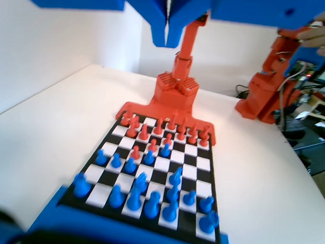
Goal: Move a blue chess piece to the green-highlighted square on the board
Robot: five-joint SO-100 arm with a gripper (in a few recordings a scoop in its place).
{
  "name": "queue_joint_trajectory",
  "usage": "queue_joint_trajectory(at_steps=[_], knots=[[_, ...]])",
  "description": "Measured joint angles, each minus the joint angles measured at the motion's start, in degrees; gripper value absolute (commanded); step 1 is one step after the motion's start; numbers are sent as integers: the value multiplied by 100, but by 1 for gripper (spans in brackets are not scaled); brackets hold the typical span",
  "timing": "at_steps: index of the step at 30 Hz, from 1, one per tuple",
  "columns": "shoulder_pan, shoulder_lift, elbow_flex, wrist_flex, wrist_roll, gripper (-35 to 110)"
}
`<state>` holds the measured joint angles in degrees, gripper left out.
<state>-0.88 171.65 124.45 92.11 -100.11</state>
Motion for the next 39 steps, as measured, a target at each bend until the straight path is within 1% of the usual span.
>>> queue_joint_trajectory(at_steps=[15, 39], knots=[[246, 202, 9, -105, 88, 1], [246, 202, 9, -105, 88, 1]])
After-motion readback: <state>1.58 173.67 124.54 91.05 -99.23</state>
